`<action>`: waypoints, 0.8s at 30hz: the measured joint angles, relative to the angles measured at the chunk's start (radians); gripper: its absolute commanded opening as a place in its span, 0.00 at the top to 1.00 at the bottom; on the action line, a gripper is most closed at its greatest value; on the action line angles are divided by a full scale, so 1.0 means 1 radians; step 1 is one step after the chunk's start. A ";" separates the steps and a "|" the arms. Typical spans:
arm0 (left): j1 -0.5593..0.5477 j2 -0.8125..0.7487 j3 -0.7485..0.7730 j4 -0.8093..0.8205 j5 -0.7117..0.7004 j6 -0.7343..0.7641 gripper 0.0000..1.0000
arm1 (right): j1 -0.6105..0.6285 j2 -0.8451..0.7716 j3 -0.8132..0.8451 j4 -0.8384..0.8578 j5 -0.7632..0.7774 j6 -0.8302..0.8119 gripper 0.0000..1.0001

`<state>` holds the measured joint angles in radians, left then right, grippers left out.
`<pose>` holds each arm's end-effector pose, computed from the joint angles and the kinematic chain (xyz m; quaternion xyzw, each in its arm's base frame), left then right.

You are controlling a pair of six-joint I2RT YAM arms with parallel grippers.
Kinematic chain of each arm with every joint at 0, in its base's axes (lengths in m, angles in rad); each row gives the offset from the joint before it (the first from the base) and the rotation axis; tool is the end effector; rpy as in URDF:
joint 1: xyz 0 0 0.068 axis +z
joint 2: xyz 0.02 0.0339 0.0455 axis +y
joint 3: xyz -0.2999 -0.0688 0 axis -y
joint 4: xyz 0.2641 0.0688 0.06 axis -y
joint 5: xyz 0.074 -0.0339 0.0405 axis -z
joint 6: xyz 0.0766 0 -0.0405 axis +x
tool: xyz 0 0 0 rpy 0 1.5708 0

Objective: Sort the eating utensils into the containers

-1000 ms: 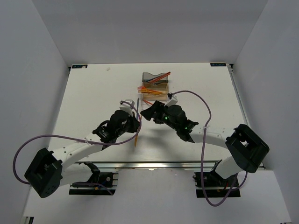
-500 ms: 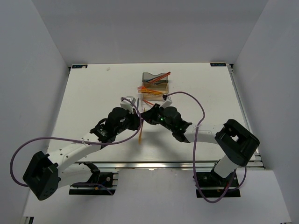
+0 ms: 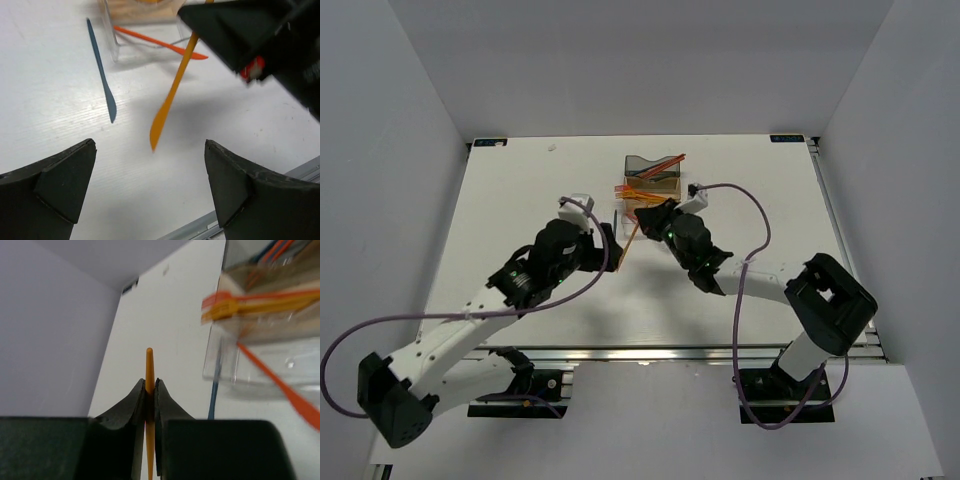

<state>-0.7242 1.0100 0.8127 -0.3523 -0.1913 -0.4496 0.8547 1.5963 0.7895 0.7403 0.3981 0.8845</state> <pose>0.2032 -0.1603 0.2966 0.0726 0.8667 -0.2000 0.4512 0.2836 0.2807 0.2545 0.1457 0.7137 0.4186 0.5424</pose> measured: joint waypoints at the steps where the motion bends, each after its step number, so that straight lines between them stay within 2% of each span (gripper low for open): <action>1: 0.000 -0.046 0.000 -0.020 -0.011 0.014 0.02 | -0.014 0.002 0.021 0.001 0.024 -0.004 1.00; 5: 0.000 -0.209 -0.015 -0.056 -0.039 0.078 0.02 | -0.070 0.043 0.097 0.057 0.149 -0.035 1.00; 8: 0.000 -0.272 -0.056 -0.057 -0.039 0.112 0.02 | -0.088 0.109 0.138 0.109 0.245 -0.078 1.00; 17: 0.000 -0.171 -0.101 -0.071 0.062 0.161 0.02 | -0.100 0.334 0.241 0.338 0.409 -0.296 1.00; 24: 0.000 -0.170 -0.101 -0.072 0.122 0.172 0.02 | -0.107 0.403 0.256 0.477 0.445 -0.397 1.00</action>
<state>-0.7242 0.8398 0.7113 -0.4240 -0.0696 -0.2771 0.7479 1.9995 1.0458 1.2171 0.8429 0.4877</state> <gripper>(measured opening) 0.982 0.114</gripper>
